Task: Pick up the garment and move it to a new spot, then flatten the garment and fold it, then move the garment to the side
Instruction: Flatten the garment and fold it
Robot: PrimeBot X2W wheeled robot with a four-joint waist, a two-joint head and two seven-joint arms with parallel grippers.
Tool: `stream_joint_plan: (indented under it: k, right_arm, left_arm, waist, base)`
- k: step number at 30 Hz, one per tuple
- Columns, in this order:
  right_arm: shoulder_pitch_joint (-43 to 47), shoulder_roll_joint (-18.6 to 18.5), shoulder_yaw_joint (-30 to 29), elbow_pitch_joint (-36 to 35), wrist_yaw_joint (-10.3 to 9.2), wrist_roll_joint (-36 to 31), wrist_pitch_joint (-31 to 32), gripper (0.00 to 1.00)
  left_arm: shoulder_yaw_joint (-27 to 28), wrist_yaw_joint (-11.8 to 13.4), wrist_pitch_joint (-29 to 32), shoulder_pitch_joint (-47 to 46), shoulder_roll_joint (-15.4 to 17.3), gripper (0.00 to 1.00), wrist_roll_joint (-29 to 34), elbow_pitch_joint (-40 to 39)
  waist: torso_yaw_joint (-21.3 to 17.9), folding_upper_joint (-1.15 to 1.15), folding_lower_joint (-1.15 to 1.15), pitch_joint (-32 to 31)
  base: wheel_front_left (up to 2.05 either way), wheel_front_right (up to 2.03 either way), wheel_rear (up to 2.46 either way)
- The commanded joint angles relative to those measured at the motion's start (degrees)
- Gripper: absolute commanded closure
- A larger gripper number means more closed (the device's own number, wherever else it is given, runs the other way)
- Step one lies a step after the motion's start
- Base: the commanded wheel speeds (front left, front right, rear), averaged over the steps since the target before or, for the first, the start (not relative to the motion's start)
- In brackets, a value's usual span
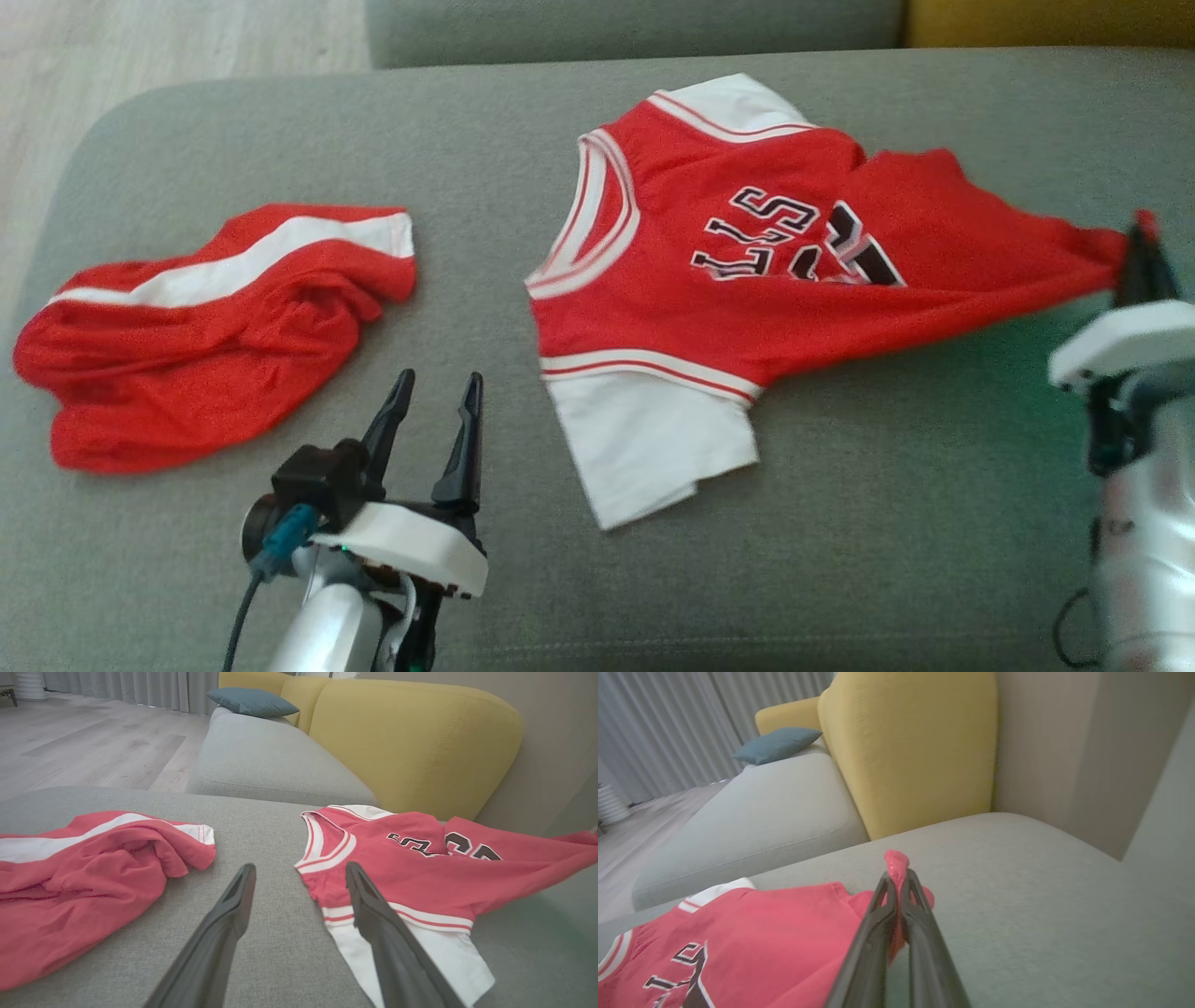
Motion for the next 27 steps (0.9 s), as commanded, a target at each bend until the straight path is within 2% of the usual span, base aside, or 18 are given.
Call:
stream_joint_plan:
  k: [1,3,9,12,13,14,15,19,27]
  right_arm:
    - [0.1,-0.1,-1.2,-5.4,0.22,-1.1,0.7,1.0]
    - [3.0,1.2,-4.2,-10.8,0.22,-2.2,2.8,1.0]
    - [11.0,3.2,-5.9,-19.2,0.22,-2.9,7.3,1.0]
    - [13.7,3.4,-6.3,-21.1,0.22,-2.4,8.4,1.0]
    - [16.1,3.4,-5.6,-21.6,0.22,0.3,9.1,1.0]
    - [16.1,3.4,-5.6,-21.6,0.22,0.3,9.1,1.0]
    - [17.2,3.4,-4.7,-22.0,0.22,1.2,8.8,0.0]
    - [20.3,3.4,-0.7,-24.5,0.22,2.4,6.7,0.0]
    - [24.0,3.4,11.2,-31.6,0.22,6.3,1.7,0.0]
  left_arm:
    - [2.4,0.1,-0.7,-1.1,0.4,0.0,0.6,-2.2]
    - [2.8,0.1,-0.7,-0.8,0.4,0.0,0.8,-2.3]
    - [2.7,0.1,-0.7,-0.4,0.4,0.0,0.5,-2.5]
    - [2.4,0.1,-0.7,-0.2,0.4,0.0,0.4,-2.5]
    - [2.2,0.0,-0.7,0.0,0.4,0.0,0.3,-2.3]
    - [2.2,0.0,-0.7,0.0,0.4,0.0,0.3,-2.3]
    - [2.1,0.0,-0.7,0.2,0.4,0.0,0.3,-2.3]
    - [2.4,-0.1,-0.7,0.6,0.4,0.0,0.6,-2.0]
    - [2.2,-0.2,-0.7,1.1,0.4,0.0,0.7,-2.0]
  waist:
    - [-1.8,0.0,0.0,-1.2]
    - [-2.6,0.0,0.0,-1.4]
    - [-3.2,0.0,0.0,-1.5]
    - [-3.2,0.0,0.0,-1.7]
    - [-3.1,0.0,0.0,-2.1]
    - [-3.1,0.0,0.0,-2.1]
    - [-3.0,0.0,0.0,-2.3]
    - [-3.1,0.0,0.0,-2.9]
    - [-2.2,0.0,0.0,-3.8]
  base:
    - [0.0,0.0,0.0]
    - [0.0,0.0,0.0]
    - [0.0,0.0,0.0]
    - [0.0,0.0,0.0]
    - [0.0,0.0,0.0]
    - [0.0,0.0,0.0]
    - [0.0,0.0,0.0]
    - [0.0,0.0,0.0]
    - [0.0,0.0,0.0]
